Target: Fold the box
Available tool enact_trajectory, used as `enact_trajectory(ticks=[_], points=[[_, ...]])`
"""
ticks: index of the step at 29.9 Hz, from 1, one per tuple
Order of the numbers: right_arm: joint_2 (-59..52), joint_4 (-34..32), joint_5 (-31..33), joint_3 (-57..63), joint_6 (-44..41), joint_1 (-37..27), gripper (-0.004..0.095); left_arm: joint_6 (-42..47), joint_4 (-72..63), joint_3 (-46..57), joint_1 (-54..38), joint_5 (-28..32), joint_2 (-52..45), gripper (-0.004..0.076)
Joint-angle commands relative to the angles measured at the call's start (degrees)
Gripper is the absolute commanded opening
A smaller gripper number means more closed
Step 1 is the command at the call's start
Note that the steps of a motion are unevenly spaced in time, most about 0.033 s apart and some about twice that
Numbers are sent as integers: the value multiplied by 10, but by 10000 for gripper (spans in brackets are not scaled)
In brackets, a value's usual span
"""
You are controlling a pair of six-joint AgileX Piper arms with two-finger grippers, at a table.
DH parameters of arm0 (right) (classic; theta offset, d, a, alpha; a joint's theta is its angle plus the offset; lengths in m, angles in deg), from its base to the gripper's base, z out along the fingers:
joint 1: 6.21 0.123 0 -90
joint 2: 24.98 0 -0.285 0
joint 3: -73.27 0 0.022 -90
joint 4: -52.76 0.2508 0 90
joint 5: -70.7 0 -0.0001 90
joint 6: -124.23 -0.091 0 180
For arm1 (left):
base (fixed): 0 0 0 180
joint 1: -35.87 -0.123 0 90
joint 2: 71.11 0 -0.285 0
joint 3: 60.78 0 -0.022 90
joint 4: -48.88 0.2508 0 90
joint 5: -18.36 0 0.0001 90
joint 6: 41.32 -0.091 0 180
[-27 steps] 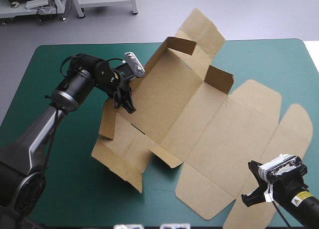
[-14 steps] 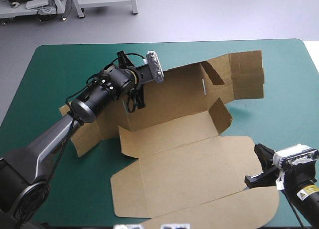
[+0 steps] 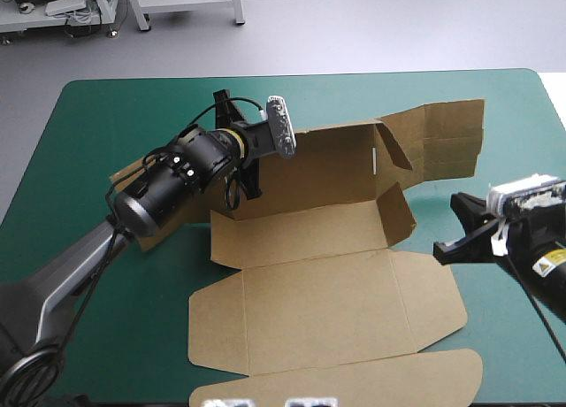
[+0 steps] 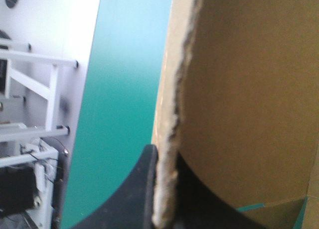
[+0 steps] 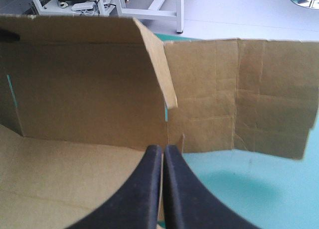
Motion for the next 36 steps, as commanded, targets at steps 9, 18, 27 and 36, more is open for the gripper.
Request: enact_trajectory(ticks=[9,18,27,36], points=[[170,-7,40,-252,-8,2,0,255,345,208,52,129,-125,-9],[300,-6,110,-360,-8,2,0,295,375,285,55,178,-125,-9],[459,-7,184,-512,-39,2,0,403,506,306,92,168,-125,-9],[605,-44,309,-649,-76,2,0,453,538,306,110,116,-125,-9]])
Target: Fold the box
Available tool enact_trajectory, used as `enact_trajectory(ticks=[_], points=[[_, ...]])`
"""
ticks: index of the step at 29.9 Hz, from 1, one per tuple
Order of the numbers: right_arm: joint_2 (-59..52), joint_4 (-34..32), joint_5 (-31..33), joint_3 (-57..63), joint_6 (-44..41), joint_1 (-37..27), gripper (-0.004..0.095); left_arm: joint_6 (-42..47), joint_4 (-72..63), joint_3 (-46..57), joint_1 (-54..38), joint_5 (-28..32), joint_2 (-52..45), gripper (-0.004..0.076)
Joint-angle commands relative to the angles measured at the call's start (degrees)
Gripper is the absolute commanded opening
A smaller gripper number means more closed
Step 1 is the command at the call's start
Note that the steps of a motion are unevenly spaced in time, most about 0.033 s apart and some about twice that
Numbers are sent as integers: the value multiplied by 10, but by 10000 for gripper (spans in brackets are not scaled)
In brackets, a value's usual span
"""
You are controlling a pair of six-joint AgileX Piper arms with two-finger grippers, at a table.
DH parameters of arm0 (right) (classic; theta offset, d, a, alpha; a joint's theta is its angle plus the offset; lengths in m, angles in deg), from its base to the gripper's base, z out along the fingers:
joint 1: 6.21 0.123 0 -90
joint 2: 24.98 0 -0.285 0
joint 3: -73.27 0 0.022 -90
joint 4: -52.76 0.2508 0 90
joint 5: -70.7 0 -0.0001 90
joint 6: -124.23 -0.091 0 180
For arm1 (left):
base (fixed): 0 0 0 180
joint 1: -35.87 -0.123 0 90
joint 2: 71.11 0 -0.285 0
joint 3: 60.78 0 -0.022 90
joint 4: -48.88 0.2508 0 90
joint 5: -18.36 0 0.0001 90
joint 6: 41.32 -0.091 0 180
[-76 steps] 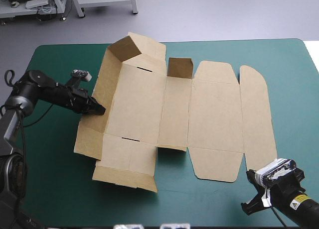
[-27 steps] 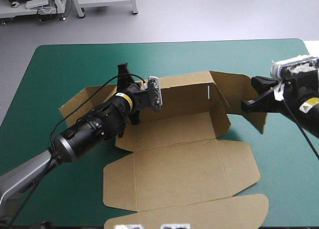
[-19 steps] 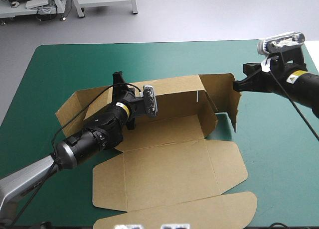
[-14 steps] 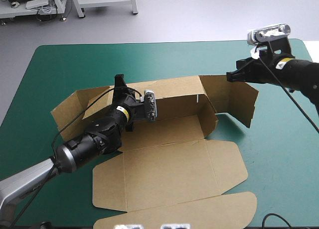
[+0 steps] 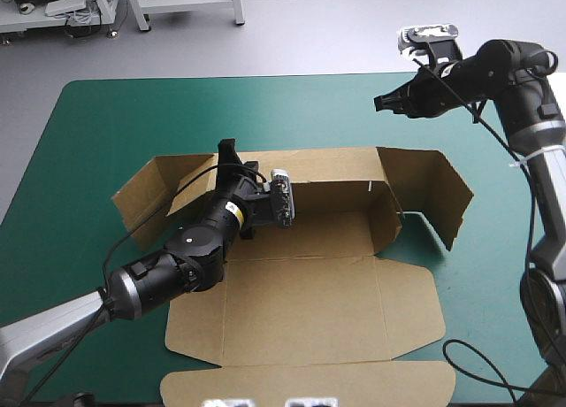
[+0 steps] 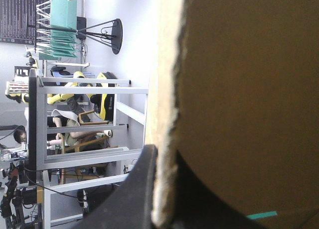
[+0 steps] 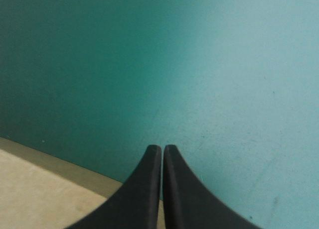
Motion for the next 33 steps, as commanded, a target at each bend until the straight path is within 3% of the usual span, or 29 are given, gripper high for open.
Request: enact_trajectory(ticks=[1,14,20,27,33], points=[[12,-28,13,-45,-19,-1,0,14,17,-15,4,-32,-15,-9],[51,-50,8,-22,-43,-1,0,14,12,-15,4,-41,-15,-9],[49,-47,48,28,-27,-1,0,14,12,-15,4,-39,-15,-9],[-5,-20,48,99,-4,-1,0,14,12,-15,4,-42,-15,-9],[-45,42,48,148,30,-1,0,14,12,-15,4,-45,-15,-9]])
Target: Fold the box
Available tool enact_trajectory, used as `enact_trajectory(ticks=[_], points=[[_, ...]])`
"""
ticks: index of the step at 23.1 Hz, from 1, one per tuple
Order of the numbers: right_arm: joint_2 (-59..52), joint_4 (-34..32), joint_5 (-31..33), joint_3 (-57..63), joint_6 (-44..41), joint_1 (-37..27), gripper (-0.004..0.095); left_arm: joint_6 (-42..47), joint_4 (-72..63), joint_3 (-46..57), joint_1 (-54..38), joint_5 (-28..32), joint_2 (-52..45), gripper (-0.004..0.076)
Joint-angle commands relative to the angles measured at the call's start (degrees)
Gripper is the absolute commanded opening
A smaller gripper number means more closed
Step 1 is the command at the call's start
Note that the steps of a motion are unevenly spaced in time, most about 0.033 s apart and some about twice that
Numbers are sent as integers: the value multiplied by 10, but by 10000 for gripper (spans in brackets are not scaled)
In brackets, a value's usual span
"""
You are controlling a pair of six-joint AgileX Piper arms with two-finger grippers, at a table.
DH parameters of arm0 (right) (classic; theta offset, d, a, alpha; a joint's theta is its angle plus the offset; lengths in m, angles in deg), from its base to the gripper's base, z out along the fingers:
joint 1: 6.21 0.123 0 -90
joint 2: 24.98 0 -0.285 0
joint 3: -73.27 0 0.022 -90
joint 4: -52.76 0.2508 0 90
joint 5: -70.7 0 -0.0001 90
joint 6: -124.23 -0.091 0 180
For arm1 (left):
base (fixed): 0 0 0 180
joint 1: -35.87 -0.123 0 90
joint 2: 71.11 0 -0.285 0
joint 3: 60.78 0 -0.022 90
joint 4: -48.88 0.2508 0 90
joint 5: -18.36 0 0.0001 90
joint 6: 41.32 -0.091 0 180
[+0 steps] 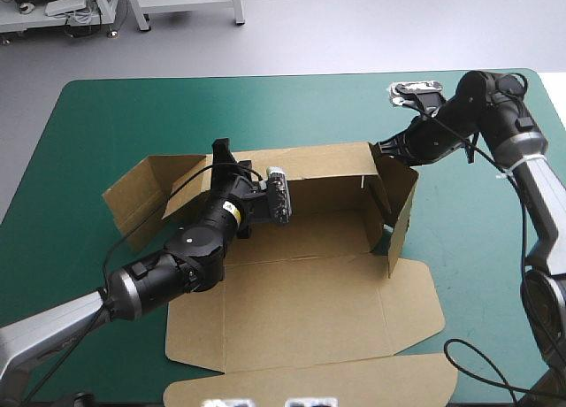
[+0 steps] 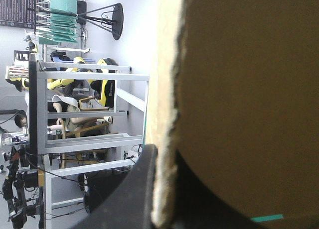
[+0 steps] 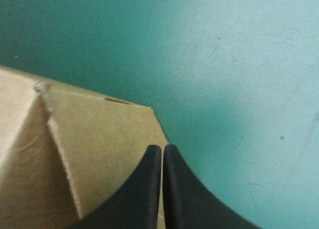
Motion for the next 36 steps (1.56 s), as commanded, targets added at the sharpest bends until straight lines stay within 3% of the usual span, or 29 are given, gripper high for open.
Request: enact_trajectory(ticks=[1,9,15,18,20,21,22,25,29,32,36], points=[[-44,55,7,13,32,-1,0,8,14,-15,3,-16,-15,-9],[-61,132,-19,91,104,-1,0,8,14,-15,3,-30,-15,-9],[-150,155,-182,257,191,-1,0,8,4,-15,3,-42,-15,-9],[-203,244,-291,390,327,-1,0,8,-3,-15,3,-39,-15,-9],[-230,345,-368,474,454,-1,0,8,-3,-15,3,-39,-15,-9],[-245,420,-392,521,559,-1,0,8,-3,-15,3,-39,-15,-9],[-257,491,-401,553,652,-1,0,8,-3,-15,3,-39,-15,-9],[-269,554,-398,568,747,-1,11,8,-3,-15,3,-39,-15,-9],[-277,545,-371,568,774,-1,293,6,-3,-15,3,-38,-15,-9],[-276,556,-367,568,799,-1,591,6,-3,-15,3,-28,-15,-9],[-276,571,-343,568,826,4,627,6,-3,-15,3,-11,-15,-9]])
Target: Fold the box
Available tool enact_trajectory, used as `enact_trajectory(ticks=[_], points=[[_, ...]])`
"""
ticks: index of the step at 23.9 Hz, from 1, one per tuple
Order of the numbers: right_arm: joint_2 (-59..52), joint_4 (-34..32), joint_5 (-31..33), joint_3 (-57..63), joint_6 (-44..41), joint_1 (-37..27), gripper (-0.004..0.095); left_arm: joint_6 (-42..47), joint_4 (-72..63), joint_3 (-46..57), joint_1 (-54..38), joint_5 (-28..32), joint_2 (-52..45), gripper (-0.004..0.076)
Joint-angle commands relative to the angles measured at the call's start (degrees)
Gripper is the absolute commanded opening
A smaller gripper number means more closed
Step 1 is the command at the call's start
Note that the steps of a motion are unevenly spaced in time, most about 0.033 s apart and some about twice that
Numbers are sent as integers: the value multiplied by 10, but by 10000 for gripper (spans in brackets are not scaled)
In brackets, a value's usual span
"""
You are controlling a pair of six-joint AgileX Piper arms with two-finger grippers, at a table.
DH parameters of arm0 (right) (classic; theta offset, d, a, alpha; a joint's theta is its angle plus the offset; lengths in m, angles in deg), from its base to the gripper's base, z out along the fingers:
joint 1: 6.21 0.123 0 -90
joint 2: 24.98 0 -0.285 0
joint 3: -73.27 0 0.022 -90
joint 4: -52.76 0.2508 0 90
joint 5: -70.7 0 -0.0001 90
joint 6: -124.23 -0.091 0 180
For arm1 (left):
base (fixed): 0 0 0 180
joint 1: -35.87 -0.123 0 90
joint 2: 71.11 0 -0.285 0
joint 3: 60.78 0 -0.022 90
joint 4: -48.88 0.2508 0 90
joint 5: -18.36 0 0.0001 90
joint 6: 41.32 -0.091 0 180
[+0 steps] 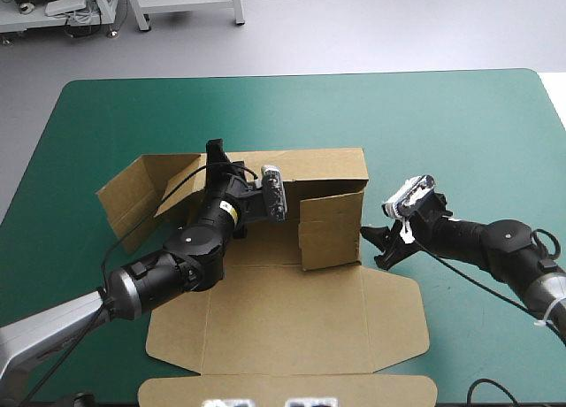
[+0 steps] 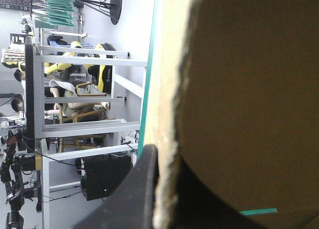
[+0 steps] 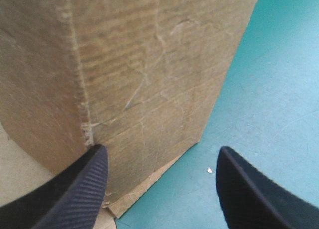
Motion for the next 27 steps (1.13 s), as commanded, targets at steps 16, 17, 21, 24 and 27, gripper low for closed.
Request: enact_trajectory(ticks=[16,17,21,24,27], points=[[-17,-4,144,-13,-22,5,627,6,10,-15,3,-2,-16,-9],[-18,-14,144,-15,-30,5,627,6,10,-15,2,-8,-16,-9],[-27,-33,132,-28,-41,4,627,6,10,-15,1,-38,-15,-9],[-34,-41,129,-37,-51,4,628,6,10,-15,1,-53,-15,-9],[-33,-41,127,-38,-55,4,628,17,10,-15,1,-55,-15,-9]])
